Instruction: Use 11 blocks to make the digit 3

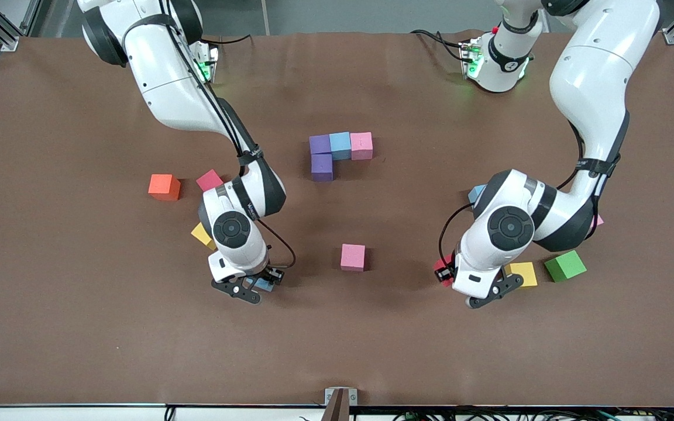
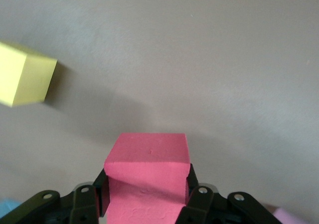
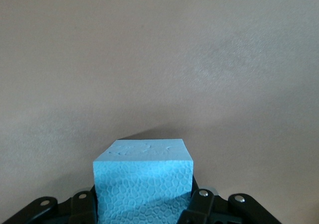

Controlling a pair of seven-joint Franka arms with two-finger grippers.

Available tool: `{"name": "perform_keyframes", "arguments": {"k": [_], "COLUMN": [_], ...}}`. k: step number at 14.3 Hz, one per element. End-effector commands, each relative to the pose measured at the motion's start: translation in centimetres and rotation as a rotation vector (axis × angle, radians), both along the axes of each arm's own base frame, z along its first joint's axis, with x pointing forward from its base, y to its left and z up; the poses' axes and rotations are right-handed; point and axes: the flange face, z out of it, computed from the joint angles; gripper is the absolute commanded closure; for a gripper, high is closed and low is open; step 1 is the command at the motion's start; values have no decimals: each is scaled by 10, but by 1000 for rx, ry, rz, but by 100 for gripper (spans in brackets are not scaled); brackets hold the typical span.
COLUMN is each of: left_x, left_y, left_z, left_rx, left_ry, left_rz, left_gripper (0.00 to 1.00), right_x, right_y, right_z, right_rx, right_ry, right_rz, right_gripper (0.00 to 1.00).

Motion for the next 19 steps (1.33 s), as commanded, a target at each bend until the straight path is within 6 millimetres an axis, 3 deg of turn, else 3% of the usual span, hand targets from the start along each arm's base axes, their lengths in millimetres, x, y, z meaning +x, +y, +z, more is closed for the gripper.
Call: {"name": "perform_keyframes", "arguments": {"k": [1, 3, 7, 9, 10, 13, 16, 19], "left_x": [-6, -2, 0, 0, 0, 0, -1, -1], "left_y": [0, 11, 19, 20, 20, 20, 19, 19], "left_z": [13, 13, 8, 7, 7, 6, 4, 3], "left_rx": [-23, -48, -70, -69, -68, -64, -61, -58], "left_ry": [27, 45, 69, 70, 69, 68, 69, 68], "left_rz": [177, 258, 281, 278, 274, 263, 245, 219], "left_gripper": [53, 53, 53, 53, 53, 53, 53, 53], "right_x": [-17, -45, -113, -143, -161, -190, -216, -224], "right_y": [33, 65, 116, 121, 125, 112, 115, 119], "right_z": [10, 23, 56, 68, 67, 57, 43, 34], "right_rx": [17, 42, 39, 33, 27, 38, 46, 63], "right_ry": [30, 55, 80, 84, 89, 65, 46, 14], "right_rz": [174, 369, 491, 525, 549, 560, 581, 556], "right_gripper": [99, 98, 98, 98, 98, 98, 98, 98]}}
